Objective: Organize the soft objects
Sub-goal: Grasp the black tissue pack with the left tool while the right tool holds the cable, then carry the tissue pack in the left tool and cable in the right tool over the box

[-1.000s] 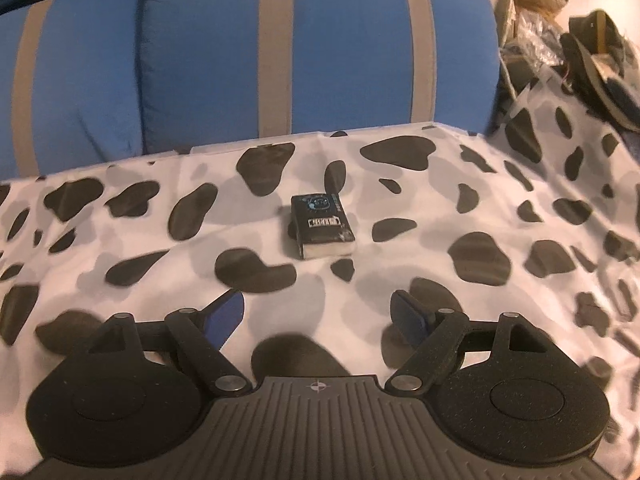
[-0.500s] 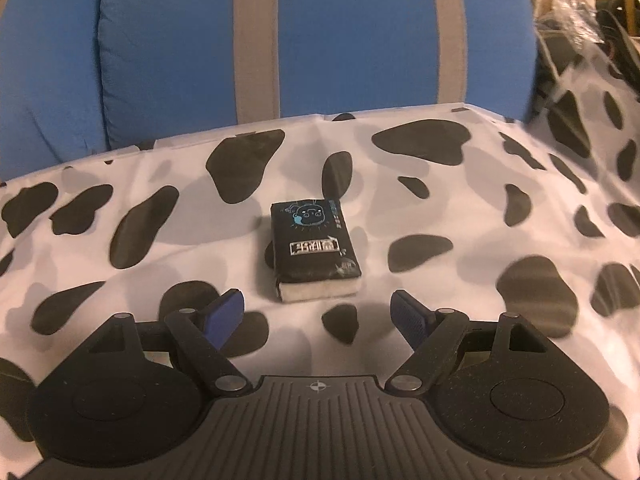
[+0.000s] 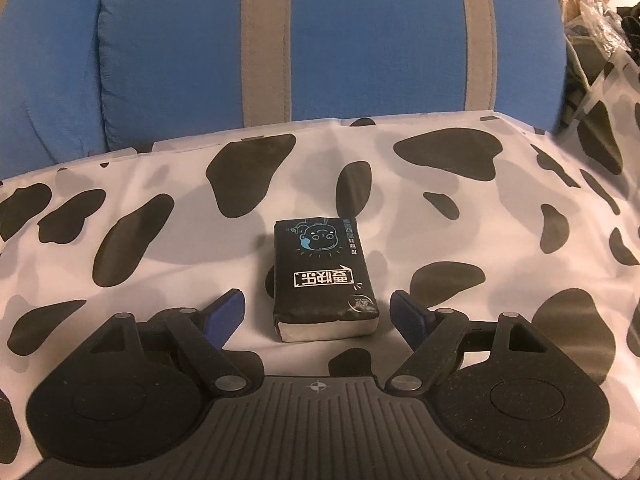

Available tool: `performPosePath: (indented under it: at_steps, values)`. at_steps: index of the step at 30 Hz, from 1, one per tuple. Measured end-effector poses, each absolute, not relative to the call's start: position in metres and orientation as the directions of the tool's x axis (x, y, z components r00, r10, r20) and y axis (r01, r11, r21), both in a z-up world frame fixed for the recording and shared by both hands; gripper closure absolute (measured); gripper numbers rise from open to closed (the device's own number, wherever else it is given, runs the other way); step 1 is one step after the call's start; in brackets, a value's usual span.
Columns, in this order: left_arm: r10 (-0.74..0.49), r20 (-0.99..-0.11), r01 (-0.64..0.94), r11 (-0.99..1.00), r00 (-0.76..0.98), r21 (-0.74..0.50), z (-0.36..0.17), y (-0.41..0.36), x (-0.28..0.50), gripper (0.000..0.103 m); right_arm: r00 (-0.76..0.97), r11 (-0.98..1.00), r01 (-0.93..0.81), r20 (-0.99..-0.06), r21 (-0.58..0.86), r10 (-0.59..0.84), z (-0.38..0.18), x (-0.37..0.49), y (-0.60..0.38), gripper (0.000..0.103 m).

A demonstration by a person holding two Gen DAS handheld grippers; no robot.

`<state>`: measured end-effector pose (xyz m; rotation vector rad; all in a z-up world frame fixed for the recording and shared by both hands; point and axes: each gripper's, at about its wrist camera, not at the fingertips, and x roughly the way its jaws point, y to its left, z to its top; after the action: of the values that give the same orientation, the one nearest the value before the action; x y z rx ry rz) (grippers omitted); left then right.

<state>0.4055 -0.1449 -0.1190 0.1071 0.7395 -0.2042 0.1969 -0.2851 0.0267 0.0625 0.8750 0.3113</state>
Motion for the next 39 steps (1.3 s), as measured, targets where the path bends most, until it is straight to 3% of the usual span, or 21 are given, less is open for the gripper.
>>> performPosePath:
  at_steps: [3, 4, 6, 22, 39]
  values:
    - [-0.133, -0.677, 0.217, 0.975, 0.724, 0.041, -0.121, -0.147, 0.405, 0.029, 0.597, 0.954, -0.241, -0.747, 0.179, 0.292, 0.027, 0.197, -0.285, 0.094]
    - [-0.14, -0.676, 0.223, 0.974, 0.724, 0.037, -0.121, -0.147, 0.404, 0.042, 0.596, 0.954, -0.24, -0.748, 0.179, 0.291, 0.027, 0.197, -0.285, 0.094]
    - [-0.156, -0.681, 0.234, 0.972, 0.715, 0.024, -0.12, -0.146, 0.404, 0.054, 0.594, 0.954, -0.24, -0.75, 0.179, 0.29, 0.026, 0.197, -0.285, 0.094]
    - [-0.188, -0.709, 0.276, 0.961, 0.68, 0.009, -0.066, -0.113, 0.356, 0.055, 0.605, 0.964, -0.234, -0.757, 0.128, 0.248, 0.019, 0.203, -0.279, 0.094]
    - [-0.267, -0.692, 0.345, 0.938, 0.671, -0.028, -0.004, -0.067, 0.241, 0.055, 0.617, 0.955, -0.282, -0.745, 0.089, 0.252, 0.02, 0.186, -0.255, 0.094]
